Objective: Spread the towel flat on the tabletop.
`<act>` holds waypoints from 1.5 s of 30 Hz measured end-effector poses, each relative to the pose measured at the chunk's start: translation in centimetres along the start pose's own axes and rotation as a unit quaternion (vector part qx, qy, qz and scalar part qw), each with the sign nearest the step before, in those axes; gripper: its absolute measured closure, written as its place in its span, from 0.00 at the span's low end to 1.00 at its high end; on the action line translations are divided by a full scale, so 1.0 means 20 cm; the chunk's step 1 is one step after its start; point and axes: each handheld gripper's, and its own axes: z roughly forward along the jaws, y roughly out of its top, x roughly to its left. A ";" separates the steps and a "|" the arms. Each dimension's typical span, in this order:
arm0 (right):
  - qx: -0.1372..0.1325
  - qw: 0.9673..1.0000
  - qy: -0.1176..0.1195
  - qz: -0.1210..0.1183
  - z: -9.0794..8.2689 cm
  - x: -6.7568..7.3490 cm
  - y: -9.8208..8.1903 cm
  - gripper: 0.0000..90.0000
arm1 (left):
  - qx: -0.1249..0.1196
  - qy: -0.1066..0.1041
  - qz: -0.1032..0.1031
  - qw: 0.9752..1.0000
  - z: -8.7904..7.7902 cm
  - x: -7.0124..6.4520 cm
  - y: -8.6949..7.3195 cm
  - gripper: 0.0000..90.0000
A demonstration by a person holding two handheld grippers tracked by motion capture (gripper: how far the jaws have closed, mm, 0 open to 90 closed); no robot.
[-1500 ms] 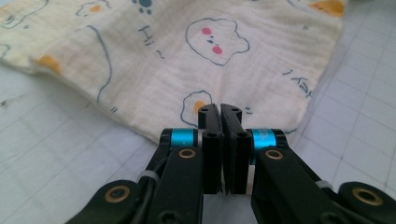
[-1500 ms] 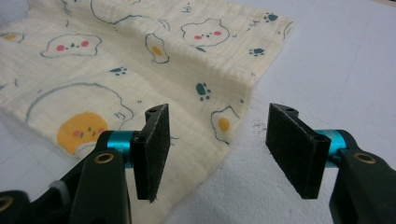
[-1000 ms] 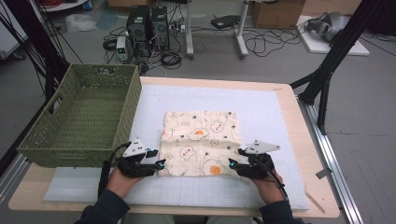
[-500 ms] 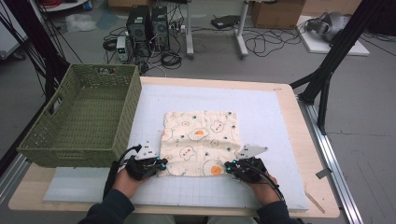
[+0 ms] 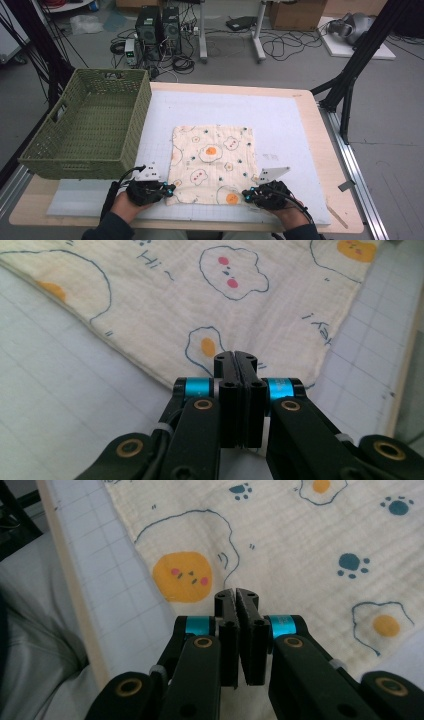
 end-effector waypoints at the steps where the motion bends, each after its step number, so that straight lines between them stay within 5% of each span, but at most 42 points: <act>1: 0.004 1.000 0.003 0.001 -0.01 0.01 0.00 0.98 | 0.002 -0.004 0.001 1.000 -0.01 -0.01 -0.01 0.98; 5: 0.013 1.000 0.016 -0.001 -0.02 0.05 -0.02 0.97 | 0.003 -0.007 0.009 1.000 -0.02 -0.03 -0.01 0.97; 7: 0.006 1.000 0.009 -0.005 -0.02 0.06 -0.01 0.79 | -0.009 0.006 0.000 1.000 -0.01 -0.02 0.01 0.84; 9: -0.020 1.000 -0.008 0.009 -0.04 0.03 0.01 0.64 | -0.034 0.032 -0.015 0.999 -0.01 0.01 0.04 0.59; 10: -0.031 0.999 -0.018 0.018 -0.05 0.01 0.02 0.62 | -0.042 0.036 -0.019 0.998 -0.01 0.03 0.05 0.55; 15: -0.103 0.992 -0.060 0.030 -0.09 -0.11 0.10 0.55 | -0.103 0.076 -0.046 0.991 0.03 0.15 0.17 0.50; 18: -0.120 0.988 -0.082 0.051 -0.07 -0.19 0.15 0.54 | -0.125 0.092 -0.053 0.987 0.07 0.23 0.24 0.49; 22: -0.115 0.985 -0.116 0.049 -0.01 -0.29 0.20 0.39 | -0.138 0.114 -0.069 0.981 0.12 0.32 0.29 0.48; 26: -0.099 0.979 -0.175 0.044 0.05 -0.38 0.22 0.21 | -0.147 0.140 -0.080 0.976 0.16 0.40 0.34 0.47; 31: -0.078 0.978 -0.190 0.045 0.12 -0.49 0.27 0.16 | -0.126 0.184 -0.095 0.970 0.24 0.49 0.38 0.48; 35: -0.083 0.975 -0.184 0.094 0.16 -0.58 0.31 0.18 | -0.090 0.210 -0.109 0.967 0.29 0.56 0.40 0.50; 36: -0.084 0.973 -0.180 0.113 0.16 -0.61 0.33 0.29 | -0.086 0.214 -0.111 0.967 0.30 0.57 0.40 0.50; 39: -0.087 0.969 -0.194 0.126 0.17 -0.64 0.34 0.56 | -0.077 0.226 -0.115 0.964 0.33 0.59 0.40 0.54; 41: -0.089 0.968 -0.196 0.132 0.18 -0.67 0.35 0.63 | -0.055 0.232 -0.117 0.964 0.36 0.60 0.38 0.55; 45: -0.064 0.968 -0.203 0.130 0.23 -0.69 0.34 0.72 | -0.058 0.232 -0.115 0.964 0.36 0.60 0.38 0.67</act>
